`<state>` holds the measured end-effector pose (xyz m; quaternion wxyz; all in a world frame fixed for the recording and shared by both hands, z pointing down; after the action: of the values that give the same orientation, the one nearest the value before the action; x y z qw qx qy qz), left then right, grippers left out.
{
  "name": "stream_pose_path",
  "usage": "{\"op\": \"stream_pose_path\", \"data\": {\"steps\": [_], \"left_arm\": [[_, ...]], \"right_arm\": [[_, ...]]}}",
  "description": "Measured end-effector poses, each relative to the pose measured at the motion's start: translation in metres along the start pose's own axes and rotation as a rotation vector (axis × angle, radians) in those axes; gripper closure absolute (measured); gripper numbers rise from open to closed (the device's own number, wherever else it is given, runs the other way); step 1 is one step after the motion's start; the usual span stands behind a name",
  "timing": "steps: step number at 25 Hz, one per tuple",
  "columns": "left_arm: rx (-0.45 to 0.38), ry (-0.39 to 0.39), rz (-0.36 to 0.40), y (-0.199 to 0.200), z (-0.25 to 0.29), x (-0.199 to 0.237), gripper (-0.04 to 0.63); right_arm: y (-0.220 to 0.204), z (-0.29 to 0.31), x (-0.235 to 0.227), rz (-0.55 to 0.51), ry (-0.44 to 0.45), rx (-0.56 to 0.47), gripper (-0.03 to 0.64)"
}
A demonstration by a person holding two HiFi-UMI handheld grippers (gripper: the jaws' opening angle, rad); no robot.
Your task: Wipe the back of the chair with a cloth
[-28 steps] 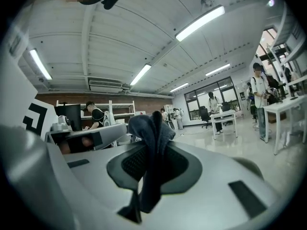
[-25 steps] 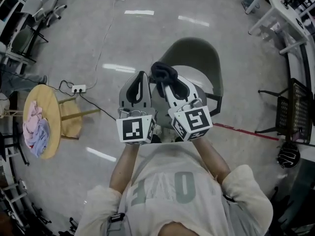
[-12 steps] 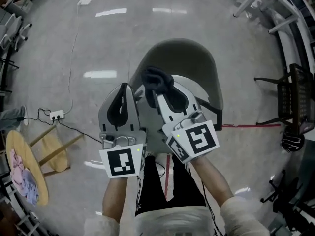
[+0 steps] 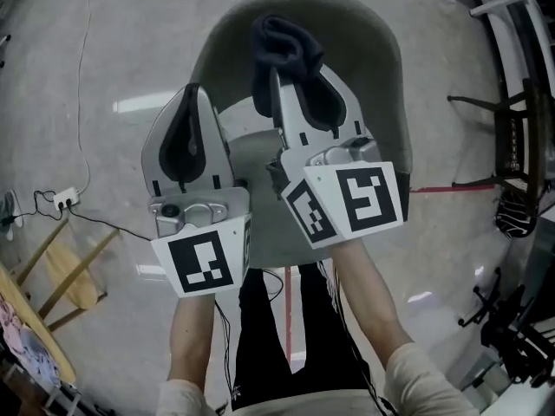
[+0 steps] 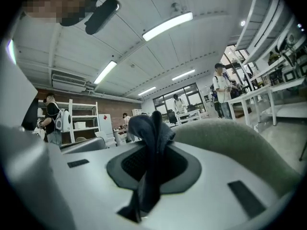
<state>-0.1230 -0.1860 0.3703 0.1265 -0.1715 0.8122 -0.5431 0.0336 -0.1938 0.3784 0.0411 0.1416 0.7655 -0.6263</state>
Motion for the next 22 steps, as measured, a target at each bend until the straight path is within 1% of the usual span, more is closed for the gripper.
{"op": "stream_pose_path", "data": {"steps": [3,5,9,14,16,22], "left_arm": [[0.002,0.018,-0.022,-0.005,0.003,0.003,0.58],[0.003,0.017,-0.026,-0.004,0.005,0.002,0.58],[0.014,0.012,-0.024,-0.006,0.004,0.002,0.58],[0.035,0.0,-0.008,-0.013,0.004,0.02,0.58],[0.037,0.002,-0.005,-0.016,0.005,0.024,0.58],[0.049,0.001,-0.022,-0.026,0.008,0.021,0.58]], "right_arm": [[-0.006,0.007,0.003,-0.002,0.032,0.003,0.557],[-0.008,0.013,0.007,0.004,0.057,0.001,0.557],[-0.014,0.025,0.016,0.022,0.085,0.005,0.557],[-0.026,0.045,0.029,0.053,0.102,0.013,0.557],[-0.028,0.052,0.032,0.045,0.113,0.017,0.557],[-0.032,0.066,0.026,0.014,0.086,0.027,0.557]]}}
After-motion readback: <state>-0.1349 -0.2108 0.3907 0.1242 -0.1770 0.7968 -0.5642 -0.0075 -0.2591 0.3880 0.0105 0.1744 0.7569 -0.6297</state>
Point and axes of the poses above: the fingertips, and each gripper's own axes: z forward along the fingers, x to its left, y out of its top, the point moved 7 cm from there along -z, backward along the fingers, and after that the axes turned 15 degrees about -x, right-handed, at the moved point
